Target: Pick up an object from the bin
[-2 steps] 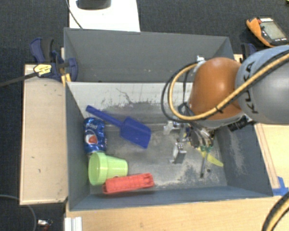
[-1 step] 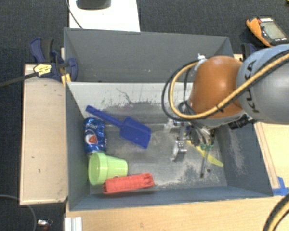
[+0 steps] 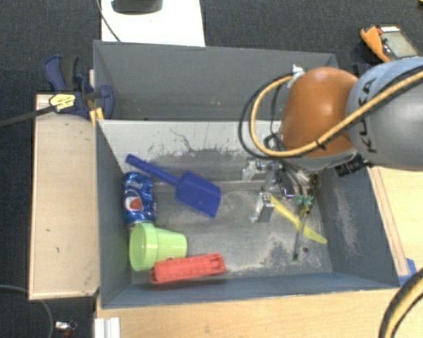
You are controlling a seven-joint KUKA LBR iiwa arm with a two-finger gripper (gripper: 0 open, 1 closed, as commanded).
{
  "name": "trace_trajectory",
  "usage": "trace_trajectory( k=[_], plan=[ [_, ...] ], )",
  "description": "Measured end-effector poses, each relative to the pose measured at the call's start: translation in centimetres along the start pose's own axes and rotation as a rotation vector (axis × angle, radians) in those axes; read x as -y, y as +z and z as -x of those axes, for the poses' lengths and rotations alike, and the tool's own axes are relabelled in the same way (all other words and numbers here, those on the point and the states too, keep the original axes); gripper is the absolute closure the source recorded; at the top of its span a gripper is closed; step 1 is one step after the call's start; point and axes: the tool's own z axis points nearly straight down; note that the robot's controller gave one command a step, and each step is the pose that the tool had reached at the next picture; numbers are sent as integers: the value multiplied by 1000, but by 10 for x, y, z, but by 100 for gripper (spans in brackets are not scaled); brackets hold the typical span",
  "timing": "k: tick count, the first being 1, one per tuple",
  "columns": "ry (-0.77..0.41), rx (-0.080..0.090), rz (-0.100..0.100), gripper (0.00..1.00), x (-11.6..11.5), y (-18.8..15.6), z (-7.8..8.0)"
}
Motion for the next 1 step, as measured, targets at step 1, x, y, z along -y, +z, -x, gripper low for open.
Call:
trace_trajectory(
  k=[1],
  plan=[
    [11, -2, 0, 0, -3, 1, -2]
  ],
)
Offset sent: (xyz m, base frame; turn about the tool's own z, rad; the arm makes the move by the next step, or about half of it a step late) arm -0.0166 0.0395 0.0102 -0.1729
